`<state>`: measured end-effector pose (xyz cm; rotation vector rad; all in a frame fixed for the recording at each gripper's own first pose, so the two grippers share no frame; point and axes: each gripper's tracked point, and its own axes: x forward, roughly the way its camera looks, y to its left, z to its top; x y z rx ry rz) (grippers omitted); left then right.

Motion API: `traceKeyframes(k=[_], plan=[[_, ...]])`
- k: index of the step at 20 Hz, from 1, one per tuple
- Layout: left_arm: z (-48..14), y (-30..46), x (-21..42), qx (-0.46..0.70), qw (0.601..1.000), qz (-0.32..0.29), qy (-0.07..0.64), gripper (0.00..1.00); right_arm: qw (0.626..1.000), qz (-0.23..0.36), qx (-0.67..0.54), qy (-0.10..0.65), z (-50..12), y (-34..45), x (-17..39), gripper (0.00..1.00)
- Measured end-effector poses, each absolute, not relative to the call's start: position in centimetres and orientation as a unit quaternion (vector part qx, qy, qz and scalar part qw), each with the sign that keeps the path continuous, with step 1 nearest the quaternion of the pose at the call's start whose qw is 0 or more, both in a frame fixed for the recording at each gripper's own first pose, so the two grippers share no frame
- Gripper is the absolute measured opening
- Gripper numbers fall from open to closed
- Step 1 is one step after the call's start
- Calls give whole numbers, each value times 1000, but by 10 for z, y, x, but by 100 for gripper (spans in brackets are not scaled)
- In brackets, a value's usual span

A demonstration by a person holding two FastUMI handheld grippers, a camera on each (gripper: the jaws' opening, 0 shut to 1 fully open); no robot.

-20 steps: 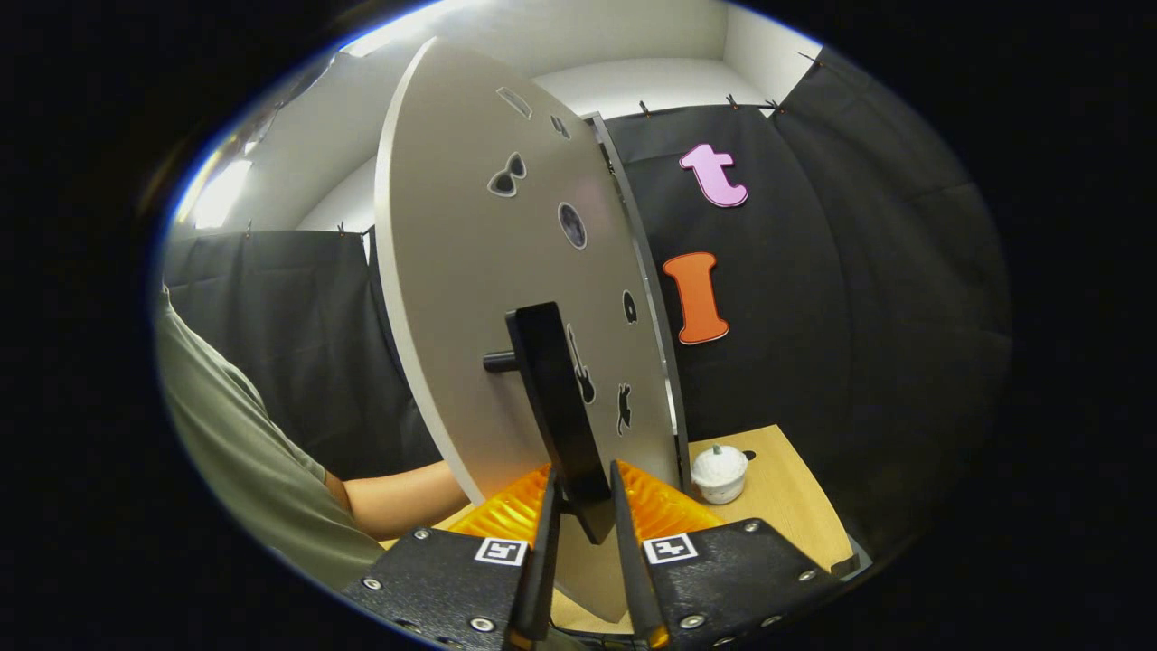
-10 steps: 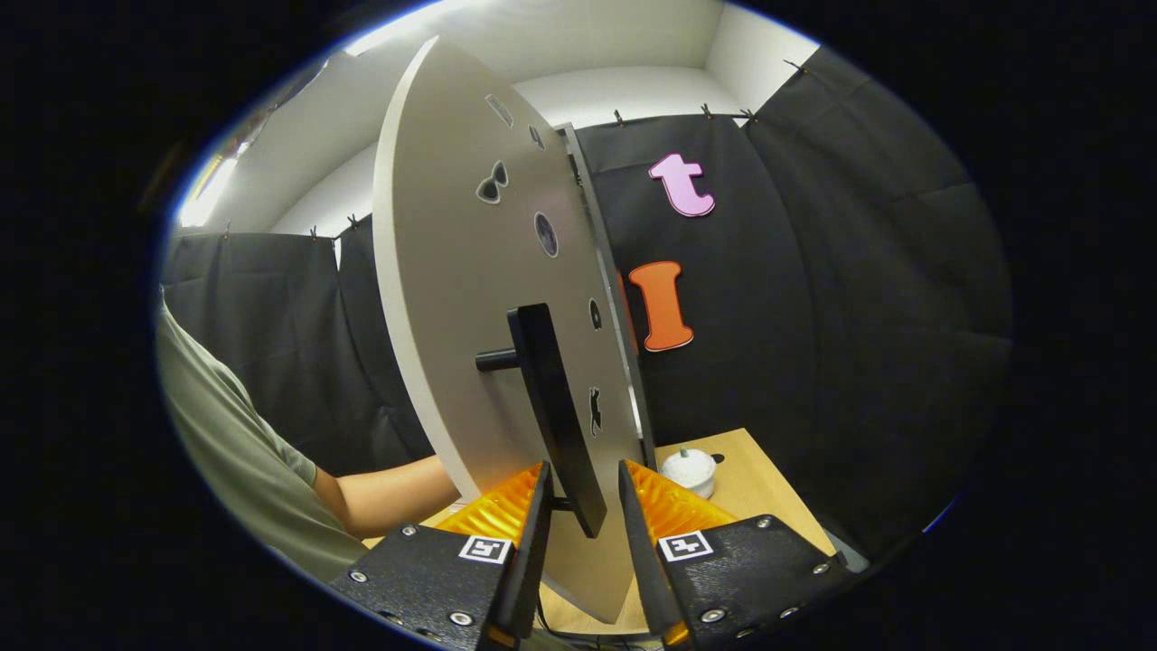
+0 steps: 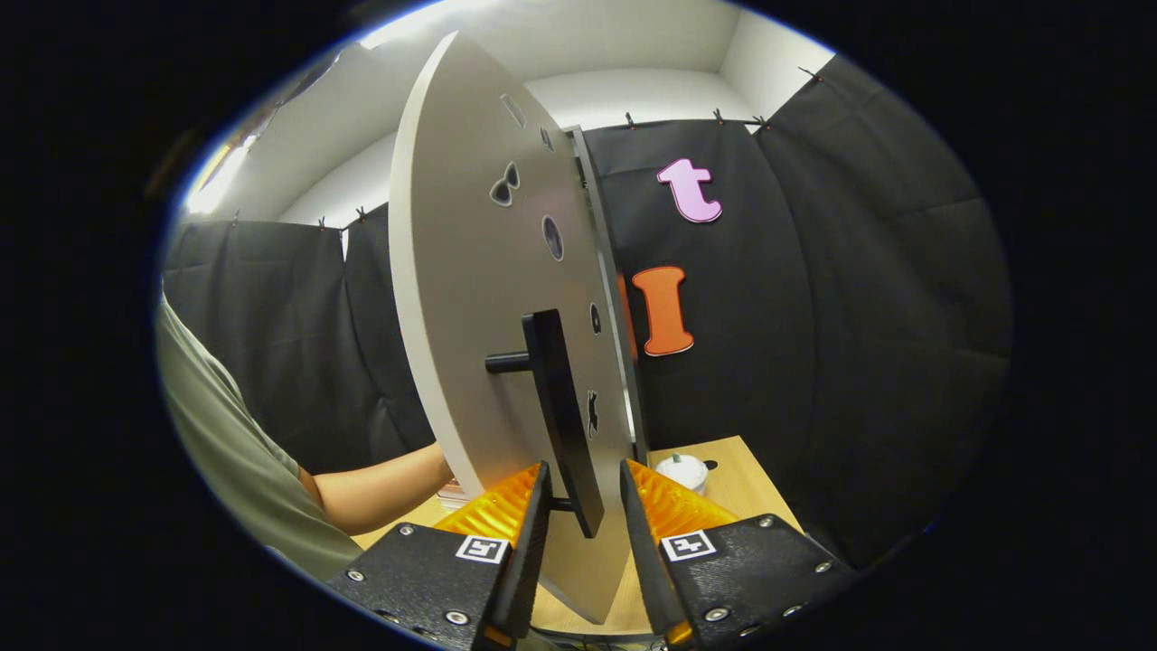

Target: Open the cabinet door with the right hand, grasp the bottle in the cabinet with the left hand and place it on the coaster, then close the cabinet door with the right hand.

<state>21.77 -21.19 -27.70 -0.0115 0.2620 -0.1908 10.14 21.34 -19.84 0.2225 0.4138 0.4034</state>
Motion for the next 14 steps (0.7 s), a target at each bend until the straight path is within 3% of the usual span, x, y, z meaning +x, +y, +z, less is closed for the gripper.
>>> traceKeyframes(k=[7,8,10,11,12,14], plan=[[-254,-173,157,1,991,-80,104,78,940,240,117,212,-200,218,98,57],[-251,-166,147,2,992,-74,102,78,938,244,121,215,-200,219,96,53],[-250,-152,126,4,993,-59,103,80,935,254,124,215,-199,220,95,61],[-249,-146,115,5,993,-56,102,80,934,258,124,214,-199,220,95,57],[-249,-140,104,5,993,-51,102,76,933,261,125,215,-199,221,95,63],[-249,-124,86,12,994,-37,98,77,932,262,123,219,-201,219,93,63]])
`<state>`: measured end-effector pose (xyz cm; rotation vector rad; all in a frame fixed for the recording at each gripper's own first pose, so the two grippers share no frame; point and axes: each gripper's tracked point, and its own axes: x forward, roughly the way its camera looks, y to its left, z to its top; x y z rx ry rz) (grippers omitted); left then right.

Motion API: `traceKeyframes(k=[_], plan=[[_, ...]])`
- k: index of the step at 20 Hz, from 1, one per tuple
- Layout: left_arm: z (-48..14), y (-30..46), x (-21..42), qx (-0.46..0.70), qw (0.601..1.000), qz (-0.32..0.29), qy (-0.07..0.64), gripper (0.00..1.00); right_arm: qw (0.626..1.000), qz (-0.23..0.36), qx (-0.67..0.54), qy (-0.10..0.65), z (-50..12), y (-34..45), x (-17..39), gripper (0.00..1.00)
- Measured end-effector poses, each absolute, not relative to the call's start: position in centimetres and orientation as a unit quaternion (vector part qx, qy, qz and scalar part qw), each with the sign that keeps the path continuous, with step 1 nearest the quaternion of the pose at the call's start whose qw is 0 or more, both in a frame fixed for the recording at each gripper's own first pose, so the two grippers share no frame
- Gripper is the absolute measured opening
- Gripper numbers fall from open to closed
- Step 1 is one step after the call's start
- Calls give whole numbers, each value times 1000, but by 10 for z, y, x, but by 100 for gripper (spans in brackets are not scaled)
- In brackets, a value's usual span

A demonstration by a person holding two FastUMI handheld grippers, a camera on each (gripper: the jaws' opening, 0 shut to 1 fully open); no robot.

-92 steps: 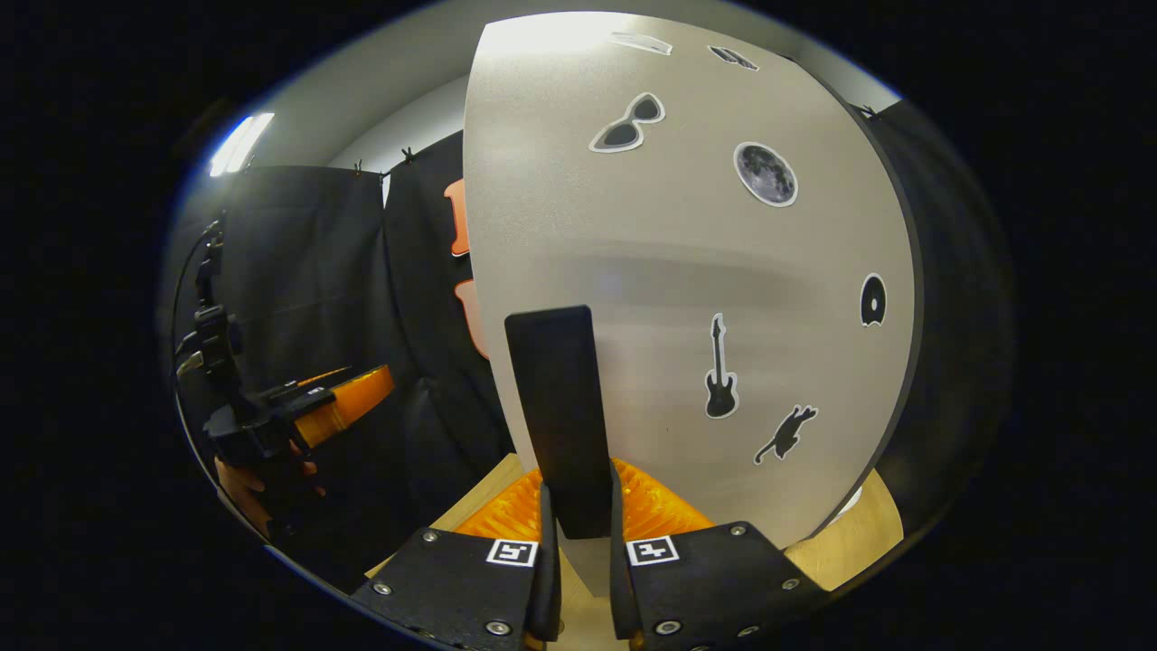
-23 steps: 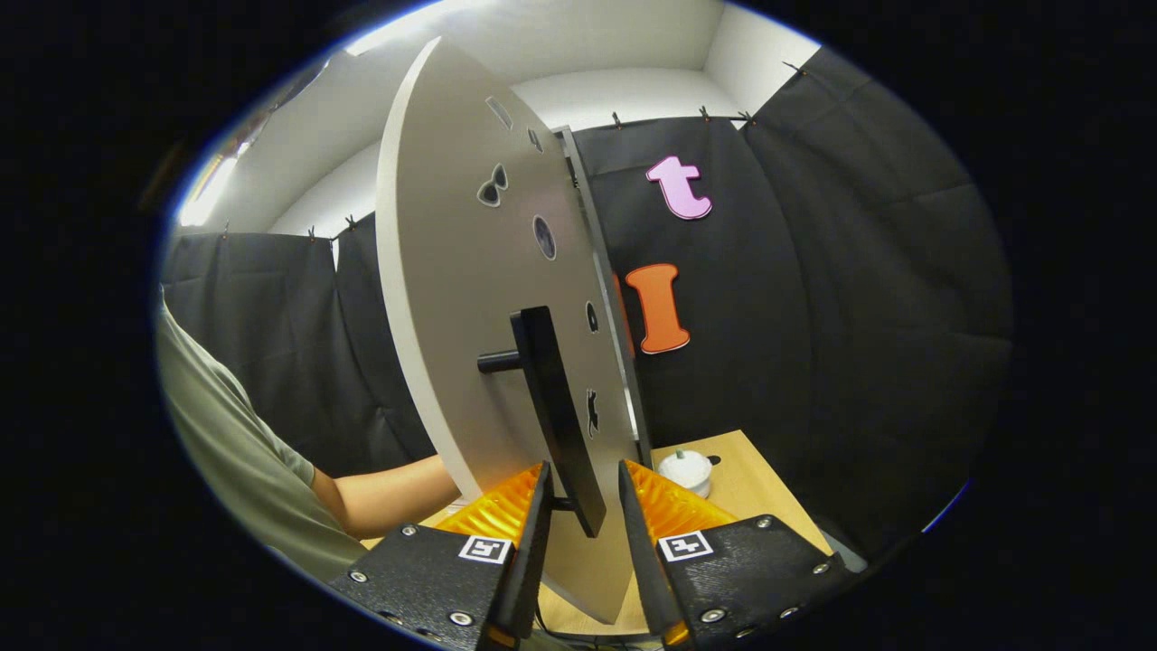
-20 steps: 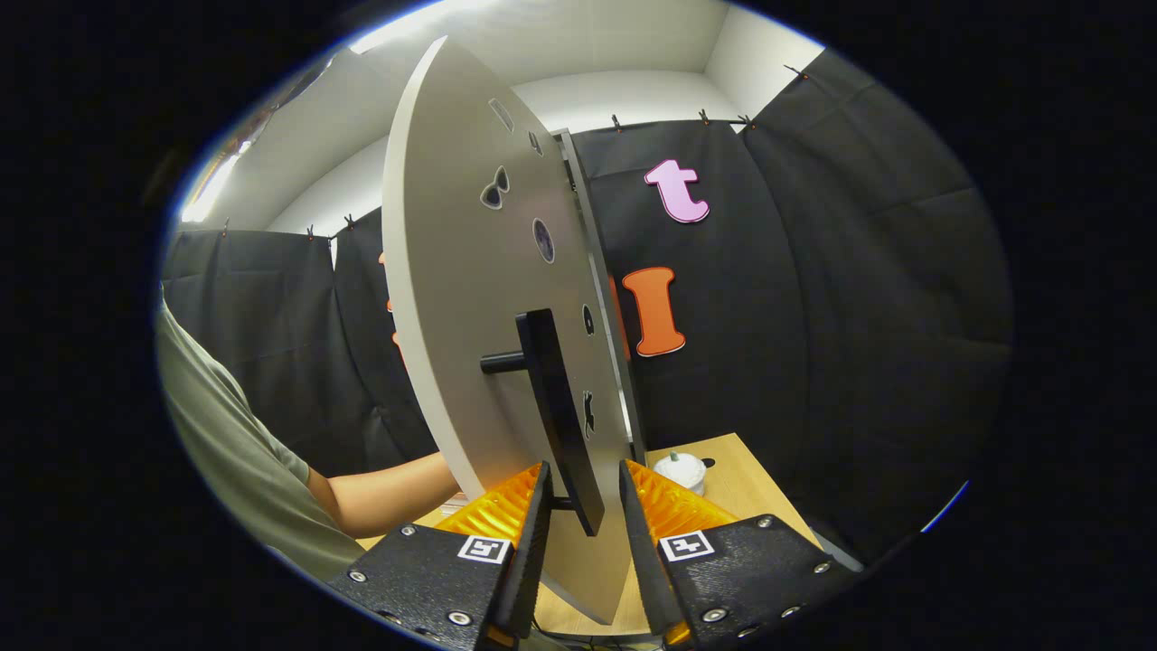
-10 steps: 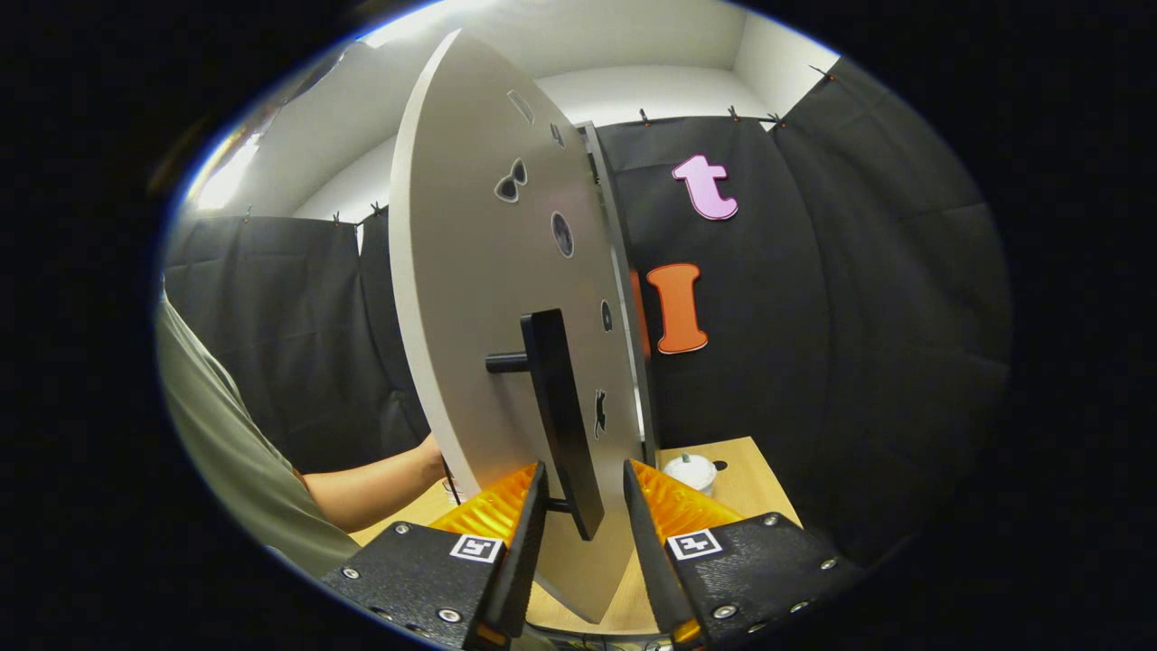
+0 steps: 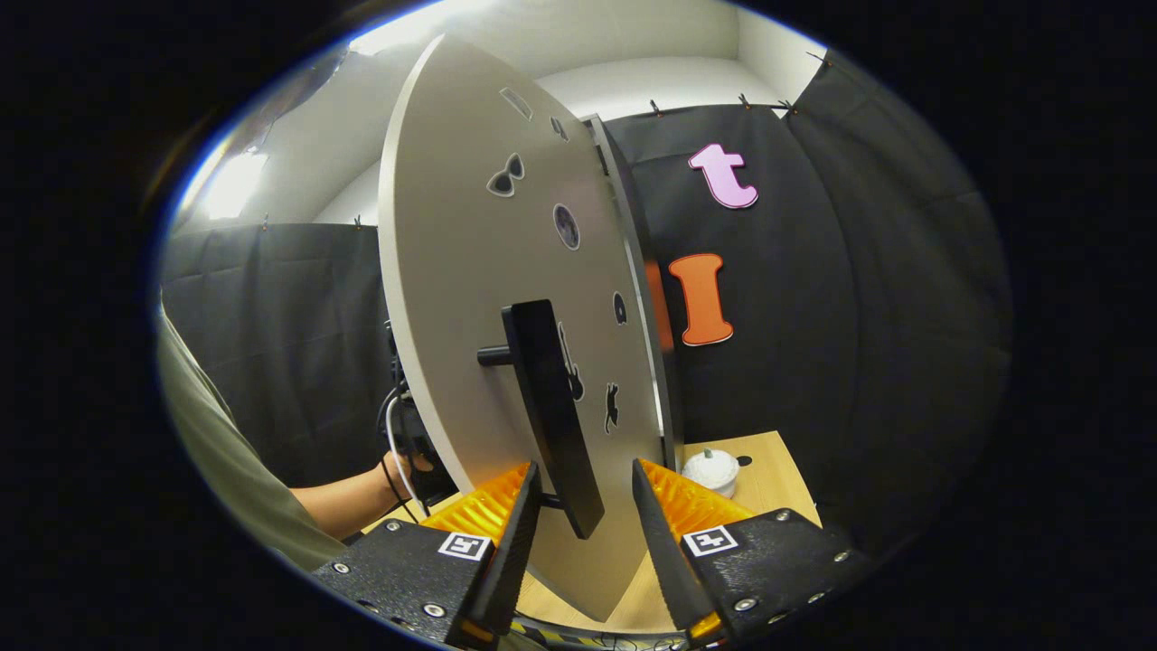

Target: Open the cabinet door with the right hand, grasp the bottle in the cabinet with the left hand and place it on the coaster, then close the cabinet door with the right hand.

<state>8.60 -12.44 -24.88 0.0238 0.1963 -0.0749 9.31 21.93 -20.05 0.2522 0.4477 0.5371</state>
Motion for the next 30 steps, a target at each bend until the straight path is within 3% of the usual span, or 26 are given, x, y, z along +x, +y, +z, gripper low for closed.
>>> traceKeyframes(k=[9,10,12,21,22,30], plan=[[-262,-81,27,38,993,-38,102,80,964,161,76,195,-202,189,105,64],[-264,-75,22,38,993,-39,100,76,966,154,77,194,-201,189,104,64],[-271,-60,10,36,994,-36,101,80,968,144,81,189,-200,189,106,63],[-333,4,-62,25,990,4,138,80,976,91,86,179,-200,179,107,64],[-341,6,-69,25,990,6,141,77,976,85,89,180,-201,178,107,64],[-395,12,-107,39,988,10,149,78,974,47,123,183,-199,178,98,65]])
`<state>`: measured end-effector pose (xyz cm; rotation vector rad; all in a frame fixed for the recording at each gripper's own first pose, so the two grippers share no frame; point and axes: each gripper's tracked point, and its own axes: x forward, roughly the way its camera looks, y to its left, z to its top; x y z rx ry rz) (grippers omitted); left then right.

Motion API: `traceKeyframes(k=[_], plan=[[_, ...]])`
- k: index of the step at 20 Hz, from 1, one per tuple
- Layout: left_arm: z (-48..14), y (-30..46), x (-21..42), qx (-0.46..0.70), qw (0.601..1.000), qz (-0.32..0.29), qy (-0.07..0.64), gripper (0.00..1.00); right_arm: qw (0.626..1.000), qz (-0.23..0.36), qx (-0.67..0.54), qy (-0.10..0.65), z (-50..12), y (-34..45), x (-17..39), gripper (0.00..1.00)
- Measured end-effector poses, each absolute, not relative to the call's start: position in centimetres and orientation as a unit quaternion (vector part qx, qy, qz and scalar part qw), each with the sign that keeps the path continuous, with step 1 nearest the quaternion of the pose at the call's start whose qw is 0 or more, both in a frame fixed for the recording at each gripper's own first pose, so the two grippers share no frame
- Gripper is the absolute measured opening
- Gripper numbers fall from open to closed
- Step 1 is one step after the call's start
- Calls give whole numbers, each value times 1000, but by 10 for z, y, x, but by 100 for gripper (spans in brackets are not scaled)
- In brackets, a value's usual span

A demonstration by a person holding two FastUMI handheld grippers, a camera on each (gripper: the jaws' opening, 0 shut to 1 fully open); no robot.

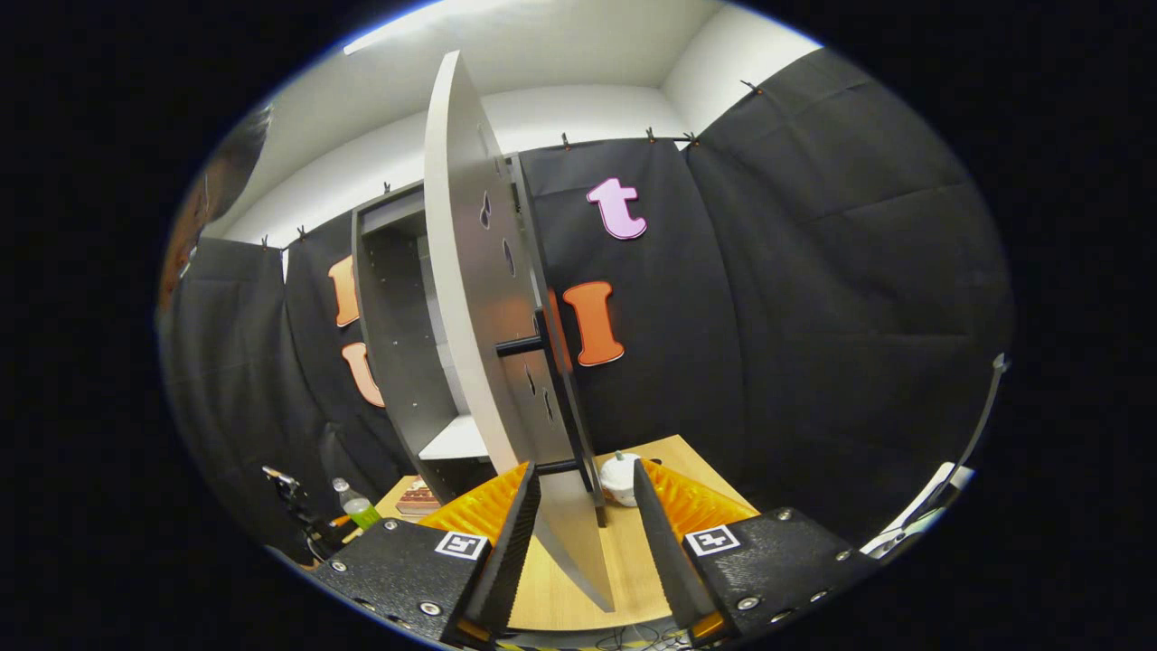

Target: Open the cabinet door with the right hand, grasp the bottle in the cabinet with the left hand and place it on the coaster, then close the cabinet door with the right hand.

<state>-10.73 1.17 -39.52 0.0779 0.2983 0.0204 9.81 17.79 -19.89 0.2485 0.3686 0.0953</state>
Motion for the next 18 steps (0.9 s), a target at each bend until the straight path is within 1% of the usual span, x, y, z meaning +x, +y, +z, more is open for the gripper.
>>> traceKeyframes(k=[1,2,3,4,5,7,8,9,15,16,17,18], plan=[[-404,14,-113,44,988,14,149,80,975,39,125,181,-199,175,98,66],[-413,15,-117,48,987,16,152,78,975,31,127,178,-199,174,98,66],[-423,15,-121,49,987,19,155,78,975,24,130,176,-198,172,98,59],[-432,17,-125,48,986,22,159,78,976,16,132,174,-198,170,99,59],[-439,19,-128,49,985,24,162,78,976,9,134,172,-196,169,99,68],[-455,20,-133,67,983,26,170,78,976,-1,139,166,-191,166,99,69],[-460,19,-136,69,983,24,170,80,977,-5,140,164,-190,165,99,69],[-466,20,-136,69,982,24,172,78,977,-10,140,161,-190,163,100,69],[-505,17,-139,79,981,12,178,78,977,-50,129,161,-184,142,98,68],[-512,18,-139,77,981,12,180,78,977,-54,128,160,-181,141,97,78],[-519,16,-140,73,980,8,184,78,978,-57,126,158,-180,140,99,68],[-524,17,-140,72,980,8,187,78,978,-61,123,157,-179,138,99,68]])
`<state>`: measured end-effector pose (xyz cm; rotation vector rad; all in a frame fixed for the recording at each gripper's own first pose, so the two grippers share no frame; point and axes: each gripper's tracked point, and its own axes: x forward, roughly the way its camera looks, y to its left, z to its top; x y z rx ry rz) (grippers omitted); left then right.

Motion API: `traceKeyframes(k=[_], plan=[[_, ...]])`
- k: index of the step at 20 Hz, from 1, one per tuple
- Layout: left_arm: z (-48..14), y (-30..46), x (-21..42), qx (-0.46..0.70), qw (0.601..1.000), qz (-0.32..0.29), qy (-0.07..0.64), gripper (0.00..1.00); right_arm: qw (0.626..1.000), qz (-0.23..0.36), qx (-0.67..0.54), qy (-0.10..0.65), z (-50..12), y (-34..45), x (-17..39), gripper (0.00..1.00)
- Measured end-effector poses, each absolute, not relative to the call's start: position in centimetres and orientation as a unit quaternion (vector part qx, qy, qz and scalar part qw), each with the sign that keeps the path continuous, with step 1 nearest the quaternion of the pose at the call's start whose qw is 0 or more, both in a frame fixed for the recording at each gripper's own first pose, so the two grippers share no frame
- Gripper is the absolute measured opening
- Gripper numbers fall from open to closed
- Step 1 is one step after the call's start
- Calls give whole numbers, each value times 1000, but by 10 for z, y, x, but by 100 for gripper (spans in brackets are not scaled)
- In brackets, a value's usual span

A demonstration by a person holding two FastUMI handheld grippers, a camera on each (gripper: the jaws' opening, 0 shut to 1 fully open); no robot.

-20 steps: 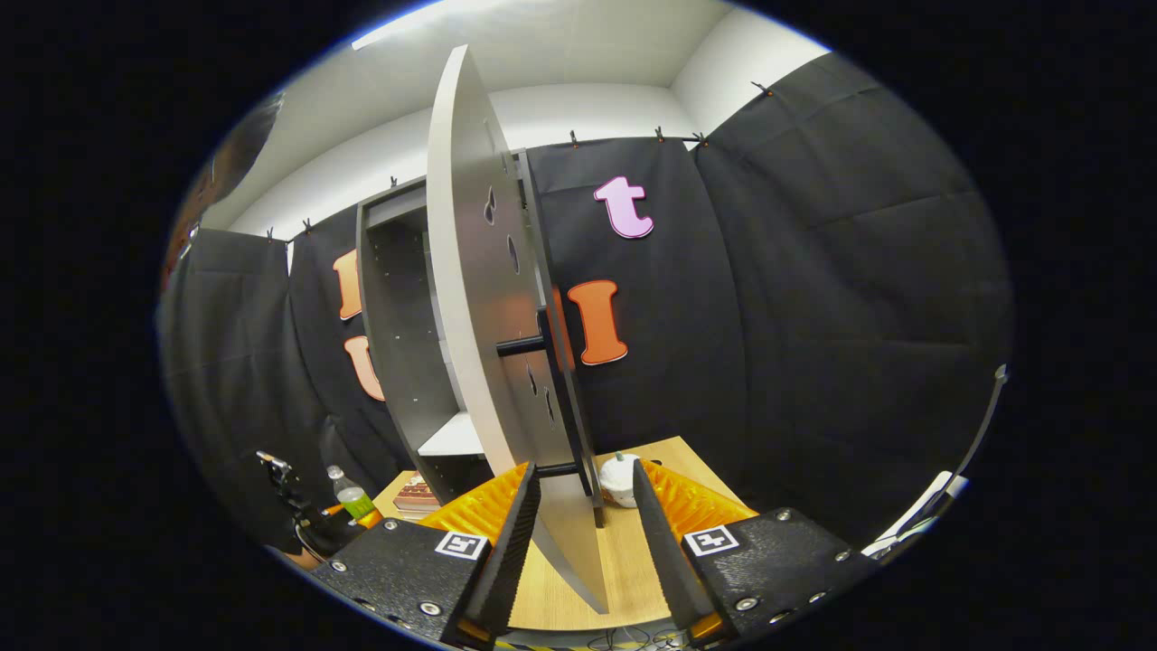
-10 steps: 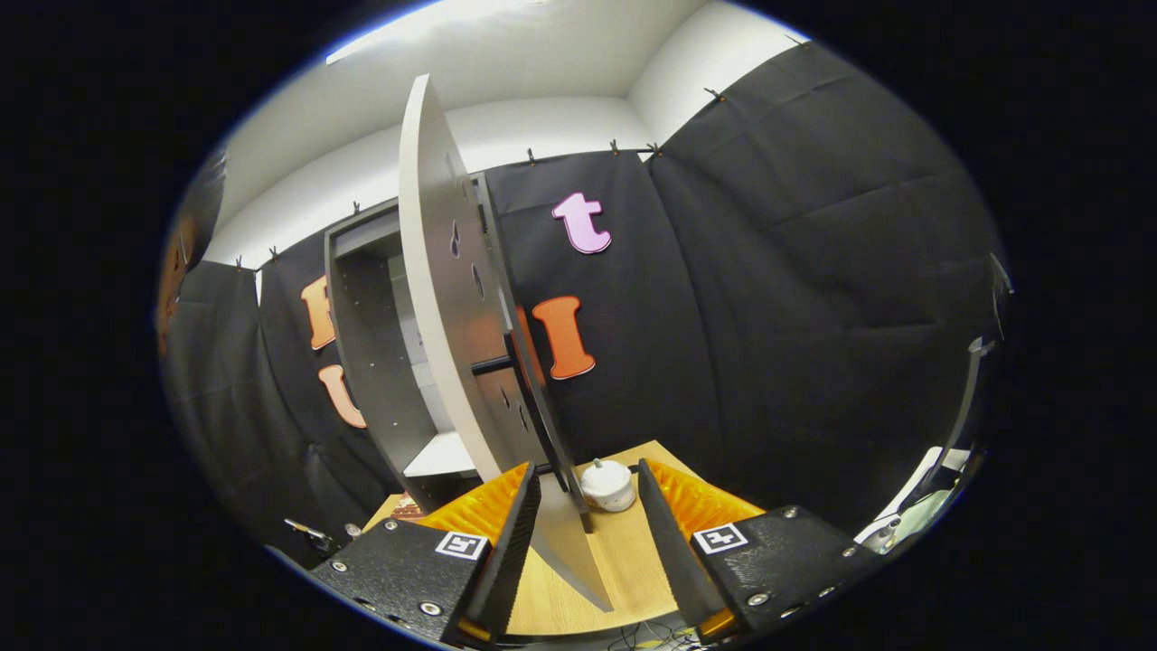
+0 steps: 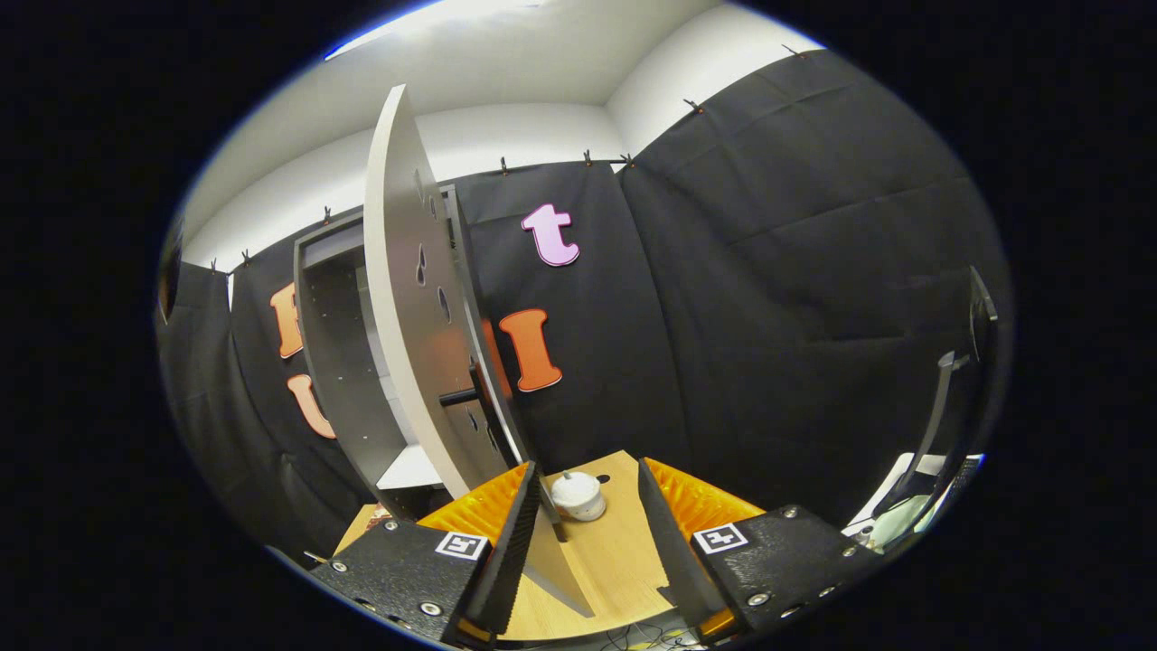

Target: Open the cabinet door with the right hand, grasp the bottle in the cabinet with the left hand and place it on the coaster, then close the cabinet door with the right hand.

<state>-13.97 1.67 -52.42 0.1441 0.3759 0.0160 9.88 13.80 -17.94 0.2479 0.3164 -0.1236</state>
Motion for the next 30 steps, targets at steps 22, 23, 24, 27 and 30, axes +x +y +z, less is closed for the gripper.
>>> traceKeyframes(k=[22,23,24,27,30], plan=[[-544,21,-161,58,970,-1,235,94,984,-59,86,144,-177,131,116,69],[-540,22,-163,62,970,1,237,94,985,-55,87,139,-177,129,117,69],[-534,23,-163,63,969,5,238,94,986,-51,87,135,-177,126,119,69],[-517,26,-170,57,967,26,247,94,989,-44,69,119,-178,109,133,68],[-489,26,-170,59,968,50,239,94,993,-22,51,102,-175,105,145,68]])
